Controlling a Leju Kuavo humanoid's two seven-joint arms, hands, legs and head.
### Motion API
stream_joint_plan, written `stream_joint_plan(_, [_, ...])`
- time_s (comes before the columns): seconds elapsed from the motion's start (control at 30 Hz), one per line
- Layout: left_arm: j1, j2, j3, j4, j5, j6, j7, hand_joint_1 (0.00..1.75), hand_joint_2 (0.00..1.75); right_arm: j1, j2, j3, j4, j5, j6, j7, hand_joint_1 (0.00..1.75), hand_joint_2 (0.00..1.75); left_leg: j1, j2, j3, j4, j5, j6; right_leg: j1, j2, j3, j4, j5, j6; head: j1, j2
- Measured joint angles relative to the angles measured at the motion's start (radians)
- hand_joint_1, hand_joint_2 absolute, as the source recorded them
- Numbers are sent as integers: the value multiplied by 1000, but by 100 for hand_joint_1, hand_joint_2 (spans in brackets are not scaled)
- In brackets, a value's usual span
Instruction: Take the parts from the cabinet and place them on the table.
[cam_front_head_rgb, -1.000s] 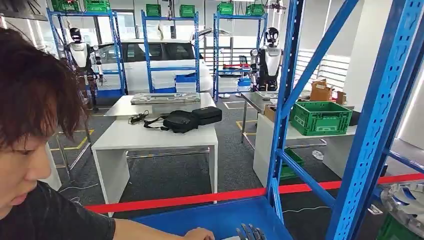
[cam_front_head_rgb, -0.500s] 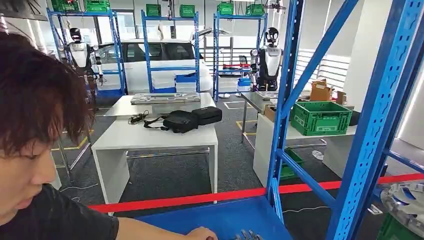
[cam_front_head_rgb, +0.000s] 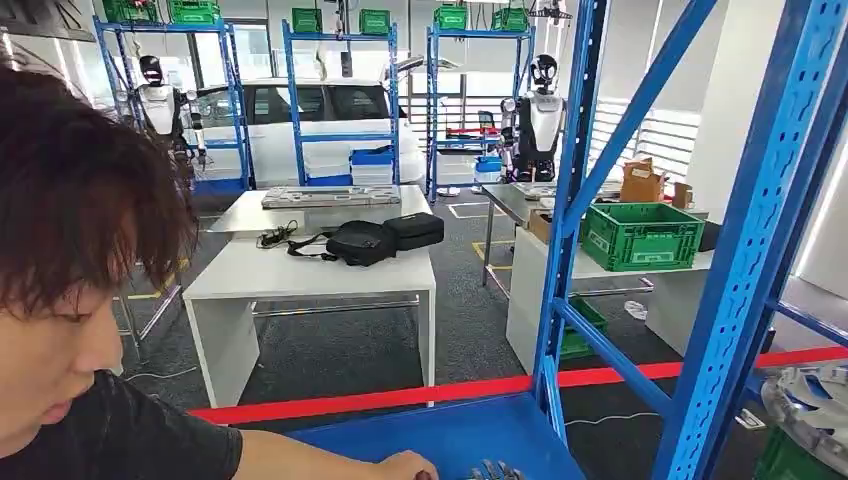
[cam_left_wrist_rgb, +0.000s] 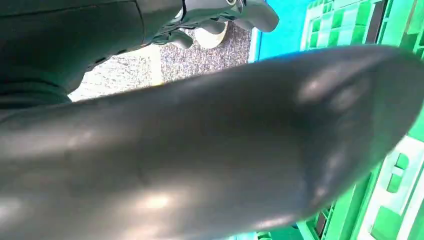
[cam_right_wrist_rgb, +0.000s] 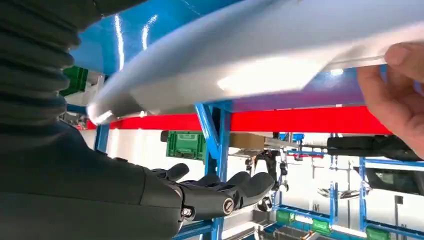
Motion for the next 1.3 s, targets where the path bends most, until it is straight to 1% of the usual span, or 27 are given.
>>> stream_joint_plan(1.3, [0,0,0,0,0,0,-5,0,0,0,0,-2,0,-5,0,-8,0,175,0,0,0,0,0,0,0,0,0,0,0,0,0,0])
